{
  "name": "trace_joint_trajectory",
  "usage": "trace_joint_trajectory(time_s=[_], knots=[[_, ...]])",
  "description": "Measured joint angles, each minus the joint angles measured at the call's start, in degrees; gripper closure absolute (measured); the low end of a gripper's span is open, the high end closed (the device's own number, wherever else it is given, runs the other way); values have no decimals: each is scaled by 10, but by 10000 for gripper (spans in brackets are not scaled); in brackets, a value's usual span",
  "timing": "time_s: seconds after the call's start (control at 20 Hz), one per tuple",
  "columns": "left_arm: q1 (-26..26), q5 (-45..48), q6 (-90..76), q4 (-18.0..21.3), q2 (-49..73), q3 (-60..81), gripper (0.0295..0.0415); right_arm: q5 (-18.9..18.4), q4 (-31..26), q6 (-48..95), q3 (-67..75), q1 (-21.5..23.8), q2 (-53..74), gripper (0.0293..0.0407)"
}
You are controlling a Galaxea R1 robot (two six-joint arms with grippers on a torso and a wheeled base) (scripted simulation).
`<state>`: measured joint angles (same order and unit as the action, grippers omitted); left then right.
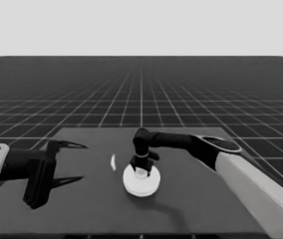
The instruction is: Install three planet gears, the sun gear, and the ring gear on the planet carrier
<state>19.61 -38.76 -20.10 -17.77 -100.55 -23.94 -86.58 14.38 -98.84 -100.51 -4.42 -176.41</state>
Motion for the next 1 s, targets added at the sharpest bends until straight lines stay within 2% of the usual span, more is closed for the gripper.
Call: trace_joint_trajectory(time_s=[0.7,0.75,0.8,1.0], knots=[[0,0,0,0,0,0,326,0,0,-70,0,0,0,354],[0,0,0,0,0,0,326,0,0,-73,0,0,0,328],[0,0,0,0,0,0,326,0,0,-75,0,-1,0,319],[0,0,0,0,0,0,326,0,0,-77,0,-1,0,315]])
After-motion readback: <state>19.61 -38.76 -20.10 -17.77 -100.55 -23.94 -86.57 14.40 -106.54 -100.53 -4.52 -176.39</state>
